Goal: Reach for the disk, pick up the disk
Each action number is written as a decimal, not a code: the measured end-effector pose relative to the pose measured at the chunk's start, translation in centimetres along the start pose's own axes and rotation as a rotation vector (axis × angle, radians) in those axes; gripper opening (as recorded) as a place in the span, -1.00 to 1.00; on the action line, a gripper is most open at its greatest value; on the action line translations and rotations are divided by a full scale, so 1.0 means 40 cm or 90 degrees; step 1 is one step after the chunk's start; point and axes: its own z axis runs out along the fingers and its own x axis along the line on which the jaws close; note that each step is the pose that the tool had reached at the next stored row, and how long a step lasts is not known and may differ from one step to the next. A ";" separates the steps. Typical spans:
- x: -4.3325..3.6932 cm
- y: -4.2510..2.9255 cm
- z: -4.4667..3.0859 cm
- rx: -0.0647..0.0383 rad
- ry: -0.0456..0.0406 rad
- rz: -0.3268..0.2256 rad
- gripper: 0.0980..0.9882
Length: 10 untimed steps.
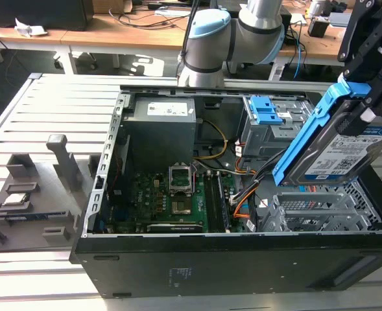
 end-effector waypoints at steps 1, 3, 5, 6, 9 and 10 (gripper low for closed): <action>-0.001 -0.001 0.000 0.000 0.0099 0.001 -0.40; -0.001 -0.002 0.001 0.000 0.0124 0.003 -0.40; -0.001 -0.007 0.005 0.000 0.0122 0.006 -0.40; -0.002 -0.014 0.007 0.000 0.0122 0.006 -0.40; -0.004 -0.038 0.013 0.000 0.0121 0.006 -0.40; -0.005 -0.041 0.015 0.000 0.0122 0.006 -0.40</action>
